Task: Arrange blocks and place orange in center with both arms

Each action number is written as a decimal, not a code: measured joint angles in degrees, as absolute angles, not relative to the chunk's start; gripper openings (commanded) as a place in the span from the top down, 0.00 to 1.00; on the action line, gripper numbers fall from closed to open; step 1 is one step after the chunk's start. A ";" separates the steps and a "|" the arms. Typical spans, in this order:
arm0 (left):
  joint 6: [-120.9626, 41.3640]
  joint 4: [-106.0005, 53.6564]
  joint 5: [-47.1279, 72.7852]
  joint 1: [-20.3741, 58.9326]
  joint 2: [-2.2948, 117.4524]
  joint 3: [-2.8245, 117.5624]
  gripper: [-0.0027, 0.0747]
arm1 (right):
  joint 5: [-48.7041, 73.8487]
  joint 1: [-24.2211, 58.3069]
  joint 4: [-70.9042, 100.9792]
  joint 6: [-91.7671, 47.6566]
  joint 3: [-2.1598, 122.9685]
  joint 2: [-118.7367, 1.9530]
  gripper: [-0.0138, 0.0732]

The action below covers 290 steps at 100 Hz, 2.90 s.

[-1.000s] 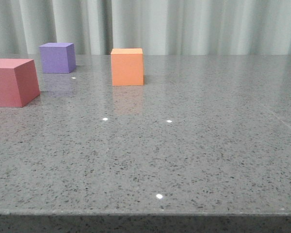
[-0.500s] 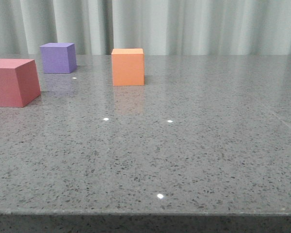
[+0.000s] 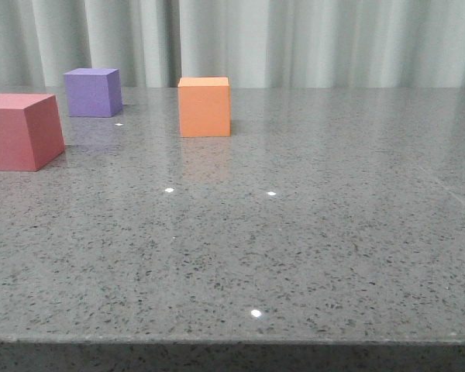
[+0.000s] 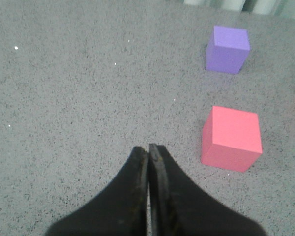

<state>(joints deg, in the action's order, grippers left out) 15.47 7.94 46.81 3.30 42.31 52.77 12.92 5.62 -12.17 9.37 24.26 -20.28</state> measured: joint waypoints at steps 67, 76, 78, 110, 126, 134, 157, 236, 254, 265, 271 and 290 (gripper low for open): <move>14.93 0.00 45.32 3.64 46.73 54.71 0.17 | 12.92 5.62 -12.17 9.37 24.26 -20.28 0.92; 14.45 -0.42 45.07 6.16 50.83 57.14 0.17 | 12.92 5.62 -12.17 9.37 24.26 -20.28 0.92; 14.43 -0.56 44.94 7.08 51.97 57.86 0.17 | 12.92 5.62 -12.17 9.37 24.26 -20.28 0.92; 14.43 -0.56 42.67 23.42 75.33 75.33 0.17 | 12.92 5.62 -12.17 9.37 24.26 -20.28 0.92; 15.41 0.00 42.66 28.55 88.02 86.50 0.17 | 12.92 5.62 -12.17 9.37 24.26 -20.28 0.92; 18.63 2.80 43.94 30.64 93.62 91.78 0.17 | 12.92 5.62 -12.17 9.37 24.26 -20.28 0.92; 26.58 12.31 50.00 35.29 106.89 105.60 0.17 | 12.92 5.62 -12.17 9.37 24.26 -20.28 0.92; 32.38 15.52 50.55 36.38 116.78 112.21 0.17 | 12.92 5.62 -12.17 9.27 24.26 -20.28 0.92; 32.40 15.62 50.29 36.38 118.21 112.26 0.17 | 12.92 5.62 -12.17 9.27 24.26 -20.28 0.92; 32.40 15.62 50.29 36.38 119.37 112.26 0.17 | 12.92 5.62 -12.17 9.27 24.26 -20.28 0.92; 32.40 15.62 50.29 36.38 120.04 112.26 0.17 | 12.92 5.62 -12.17 9.27 24.26 -20.28 0.92; 32.40 15.62 50.92 36.38 121.88 112.26 0.24 | 12.92 5.62 -12.17 9.27 24.26 -20.28 0.92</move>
